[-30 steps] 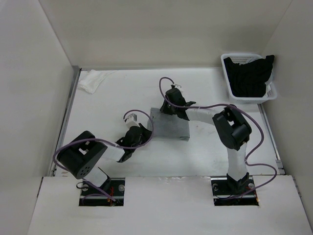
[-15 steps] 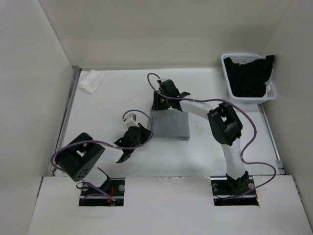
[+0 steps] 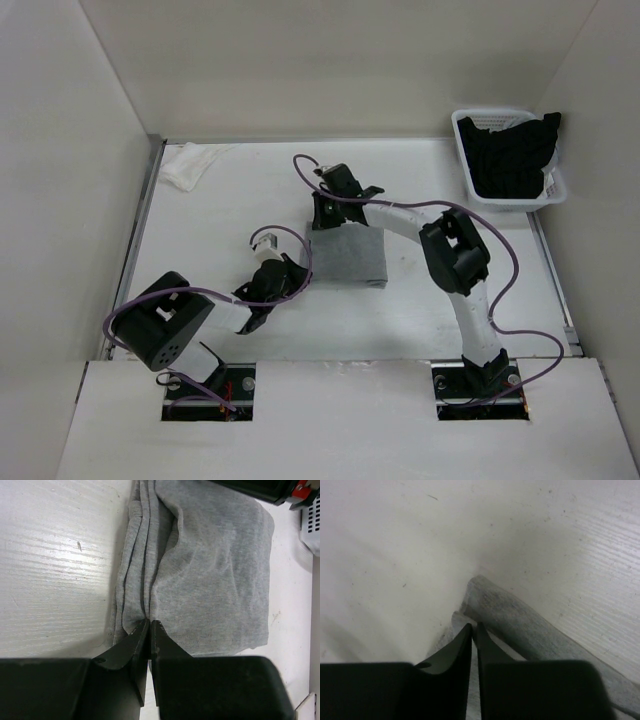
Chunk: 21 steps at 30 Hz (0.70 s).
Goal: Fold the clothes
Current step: Fold the tank top
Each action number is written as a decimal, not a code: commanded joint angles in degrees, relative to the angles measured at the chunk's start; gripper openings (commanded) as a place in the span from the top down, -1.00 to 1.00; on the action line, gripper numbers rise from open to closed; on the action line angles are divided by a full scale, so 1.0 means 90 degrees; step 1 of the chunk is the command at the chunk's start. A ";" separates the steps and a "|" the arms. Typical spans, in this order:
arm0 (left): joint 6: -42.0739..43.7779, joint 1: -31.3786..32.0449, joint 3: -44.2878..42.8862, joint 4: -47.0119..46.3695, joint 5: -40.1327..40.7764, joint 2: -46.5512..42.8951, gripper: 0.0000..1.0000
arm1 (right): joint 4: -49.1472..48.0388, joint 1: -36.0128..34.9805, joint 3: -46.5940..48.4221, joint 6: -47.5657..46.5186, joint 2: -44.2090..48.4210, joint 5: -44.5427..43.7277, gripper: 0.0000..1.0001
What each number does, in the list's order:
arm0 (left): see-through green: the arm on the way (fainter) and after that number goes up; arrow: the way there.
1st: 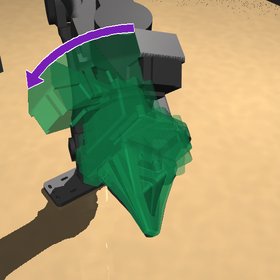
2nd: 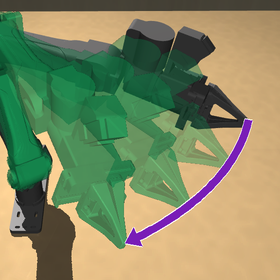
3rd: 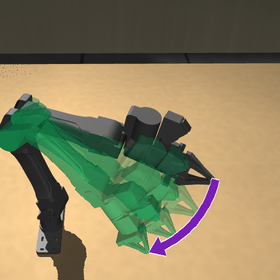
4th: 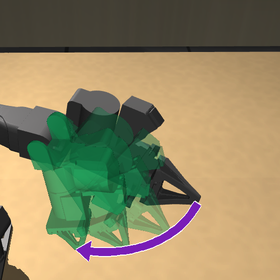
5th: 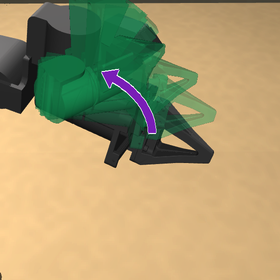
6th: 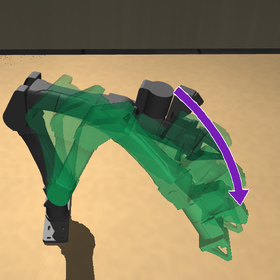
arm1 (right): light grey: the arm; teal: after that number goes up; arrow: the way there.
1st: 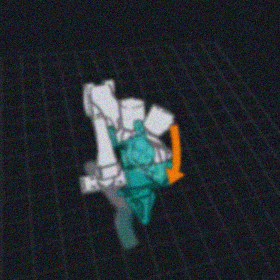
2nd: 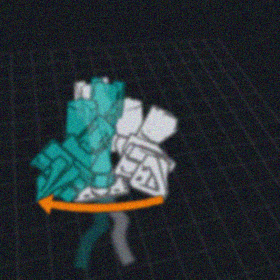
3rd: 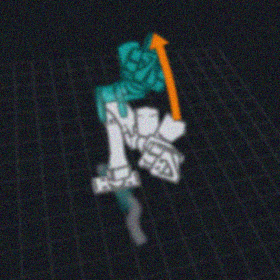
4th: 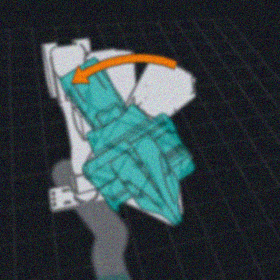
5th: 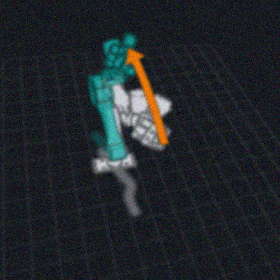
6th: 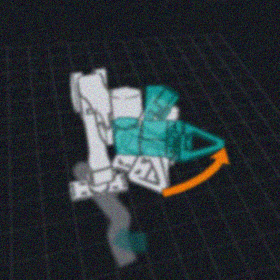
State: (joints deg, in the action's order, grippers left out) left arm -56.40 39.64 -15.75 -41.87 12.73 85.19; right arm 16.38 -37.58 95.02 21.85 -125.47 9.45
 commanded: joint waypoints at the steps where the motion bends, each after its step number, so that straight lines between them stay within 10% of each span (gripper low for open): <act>1: -0.0071 -0.0063 0.0060 -0.0348 -0.0047 -0.0022 0.92 | 0.0035 -0.0048 0.0389 -0.0113 -0.0151 0.0092 0.85; 12: -0.0100 -0.0122 0.0090 -0.0407 -0.0047 0.0007 0.92 | 0.0113 -0.0048 0.0457 -0.0220 -0.0287 0.0570 0.37; 21: -0.0130 -0.0122 0.0138 -0.0407 -0.0067 -0.0022 0.92 | -0.0003 -0.0018 0.0585 -0.0123 -0.0181 0.0210 1.00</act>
State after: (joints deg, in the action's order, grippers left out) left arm -57.04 39.00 -15.68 -42.24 12.38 85.27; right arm 17.98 -37.58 97.54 20.51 -128.51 12.78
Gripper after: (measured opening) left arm 0.040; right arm 0.009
